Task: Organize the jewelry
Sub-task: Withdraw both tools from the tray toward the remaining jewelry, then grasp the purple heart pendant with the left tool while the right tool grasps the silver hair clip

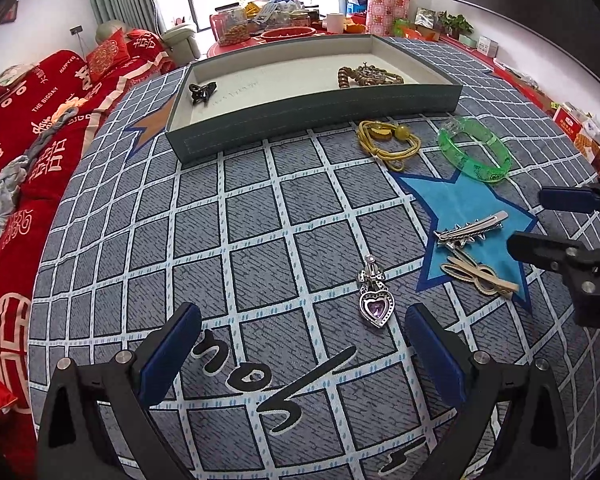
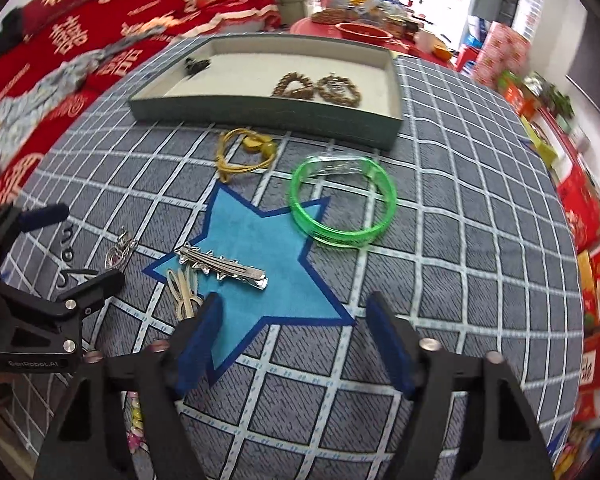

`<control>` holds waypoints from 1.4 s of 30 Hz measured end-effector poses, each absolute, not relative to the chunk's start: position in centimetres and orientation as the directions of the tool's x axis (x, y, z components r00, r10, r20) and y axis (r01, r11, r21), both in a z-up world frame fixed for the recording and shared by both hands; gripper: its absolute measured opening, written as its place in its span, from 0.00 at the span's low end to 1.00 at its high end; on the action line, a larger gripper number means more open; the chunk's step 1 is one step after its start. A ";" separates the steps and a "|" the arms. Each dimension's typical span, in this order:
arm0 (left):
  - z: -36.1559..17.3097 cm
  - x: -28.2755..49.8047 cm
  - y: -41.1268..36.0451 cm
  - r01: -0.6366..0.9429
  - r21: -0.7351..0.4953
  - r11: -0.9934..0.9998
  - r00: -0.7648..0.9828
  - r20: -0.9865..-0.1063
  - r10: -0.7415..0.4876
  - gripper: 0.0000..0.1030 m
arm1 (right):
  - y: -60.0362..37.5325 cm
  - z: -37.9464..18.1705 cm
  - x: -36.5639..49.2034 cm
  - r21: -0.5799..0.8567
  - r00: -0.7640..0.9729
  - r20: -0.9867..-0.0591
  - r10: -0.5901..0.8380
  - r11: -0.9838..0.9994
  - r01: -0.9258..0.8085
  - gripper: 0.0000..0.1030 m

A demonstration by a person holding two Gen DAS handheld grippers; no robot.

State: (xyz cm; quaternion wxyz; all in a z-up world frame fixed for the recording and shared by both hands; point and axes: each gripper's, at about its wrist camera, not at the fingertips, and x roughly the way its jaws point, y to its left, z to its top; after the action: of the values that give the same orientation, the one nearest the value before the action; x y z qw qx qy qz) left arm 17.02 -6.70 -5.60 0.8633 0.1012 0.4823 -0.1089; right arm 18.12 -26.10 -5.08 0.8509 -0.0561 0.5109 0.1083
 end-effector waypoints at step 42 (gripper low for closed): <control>-4.9 17.0 -8.5 0.363 -0.019 0.931 0.480 -0.853 -0.205 0.46 | -25.9 -4.8 17.7 0.183 0.419 -0.870 0.261 0.959 -0.217 0.13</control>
State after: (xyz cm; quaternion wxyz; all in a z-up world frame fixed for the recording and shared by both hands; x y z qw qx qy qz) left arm 16.98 -8.50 -4.94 0.8563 0.0821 0.4821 -0.1660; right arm 17.66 -25.95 -4.81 0.8421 0.0212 0.5199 0.1420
